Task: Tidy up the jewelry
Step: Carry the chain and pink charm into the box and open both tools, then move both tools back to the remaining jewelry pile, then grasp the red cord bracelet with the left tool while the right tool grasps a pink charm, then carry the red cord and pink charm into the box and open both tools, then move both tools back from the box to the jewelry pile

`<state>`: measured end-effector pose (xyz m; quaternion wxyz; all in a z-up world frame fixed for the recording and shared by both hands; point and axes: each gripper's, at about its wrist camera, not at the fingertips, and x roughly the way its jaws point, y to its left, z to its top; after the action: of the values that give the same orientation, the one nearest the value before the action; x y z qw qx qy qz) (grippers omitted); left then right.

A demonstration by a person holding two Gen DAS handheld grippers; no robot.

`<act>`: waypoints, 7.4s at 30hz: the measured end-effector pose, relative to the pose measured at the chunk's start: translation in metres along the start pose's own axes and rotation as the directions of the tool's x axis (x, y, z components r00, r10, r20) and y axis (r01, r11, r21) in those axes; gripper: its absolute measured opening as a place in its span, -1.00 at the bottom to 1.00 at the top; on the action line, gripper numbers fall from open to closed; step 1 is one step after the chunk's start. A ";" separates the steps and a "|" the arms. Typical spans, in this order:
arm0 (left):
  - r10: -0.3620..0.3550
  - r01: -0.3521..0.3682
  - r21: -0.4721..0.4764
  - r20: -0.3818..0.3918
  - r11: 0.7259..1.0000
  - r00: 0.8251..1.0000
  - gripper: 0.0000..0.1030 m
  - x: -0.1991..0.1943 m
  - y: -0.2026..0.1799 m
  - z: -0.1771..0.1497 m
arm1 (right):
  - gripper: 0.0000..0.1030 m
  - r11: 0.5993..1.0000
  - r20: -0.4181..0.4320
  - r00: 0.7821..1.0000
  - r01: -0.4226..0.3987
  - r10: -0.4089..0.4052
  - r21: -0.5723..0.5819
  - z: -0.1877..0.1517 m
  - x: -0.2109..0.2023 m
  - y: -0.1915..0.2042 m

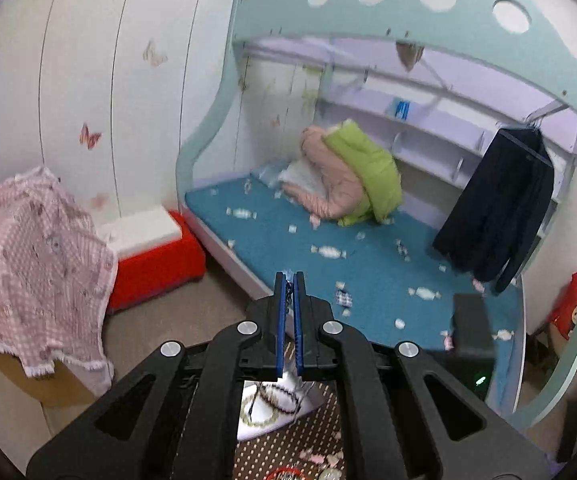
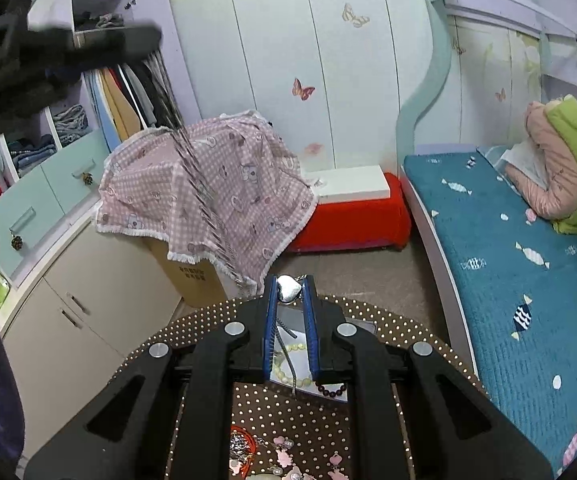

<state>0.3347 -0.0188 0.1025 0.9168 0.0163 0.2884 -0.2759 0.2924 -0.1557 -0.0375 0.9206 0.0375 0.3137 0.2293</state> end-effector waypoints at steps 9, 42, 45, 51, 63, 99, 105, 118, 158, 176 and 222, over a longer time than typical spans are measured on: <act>0.033 -0.040 -0.036 -0.161 0.999 0.986 -0.93 0.068 0.025 -0.063 | -0.78 1.000 -0.029 0.999 0.019 -0.019 0.005 -0.002 0.017 -0.005; 0.035 -0.076 -0.090 -0.385 0.993 0.922 -0.38 0.172 0.035 -0.171 | -0.72 0.997 -0.273 0.960 0.070 -0.061 0.022 -0.060 0.105 -0.025; 0.038 -0.077 -0.089 -0.378 0.993 0.925 -0.38 0.168 0.034 -0.170 | -0.62 0.997 -0.269 0.962 0.062 -0.048 0.044 -0.059 0.103 -0.028; 0.080 -0.111 -0.097 -0.280 0.989 0.957 0.18 0.128 0.030 -0.164 | -0.32 0.996 -0.233 0.969 0.087 -0.081 0.015 -0.056 0.081 -0.023; 0.273 -0.289 -0.062 -0.186 0.955 0.944 0.42 0.034 0.019 -0.230 | -0.04 0.987 -0.118 0.981 0.149 -0.154 -0.052 -0.103 -0.012 -0.002; 0.263 -0.295 -0.042 -0.345 0.955 0.901 -0.72 0.074 -0.013 -0.336 | 0.14 0.986 -0.216 0.971 0.125 -0.099 0.111 -0.190 -0.016 -0.021; 0.173 -0.233 -0.143 -0.340 0.962 0.924 -0.73 0.066 -0.001 -0.338 | 0.14 0.983 -0.223 0.963 0.169 -0.149 0.076 -0.193 -0.009 -0.025; 0.012 -0.067 -0.241 -0.223 0.968 0.975 -0.73 0.022 0.009 -0.292 | -0.35 0.975 -0.256 0.941 0.216 -0.222 -0.050 -0.183 0.027 -0.024; -0.045 0.013 -0.164 -0.194 0.986 0.980 -0.73 0.099 0.023 -0.125 | -0.72 0.996 -0.123 0.989 0.084 -0.088 -0.037 -0.060 0.026 -0.011; 0.020 -0.093 -0.176 -0.378 0.980 0.926 -0.70 0.188 0.054 -0.179 | -0.71 0.998 -0.287 0.956 0.063 -0.069 -0.027 -0.062 0.105 -0.017; 0.149 -0.190 -0.142 -0.259 0.971 0.954 0.39 0.049 0.003 -0.297 | -0.03 0.987 -0.172 0.972 0.161 -0.163 -0.024 -0.160 -0.014 -0.010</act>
<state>0.2150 0.0153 -0.1721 0.8924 -0.0007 0.4193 -0.1669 0.1917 -0.1833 -0.1595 0.9056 -0.0130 0.3936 0.1575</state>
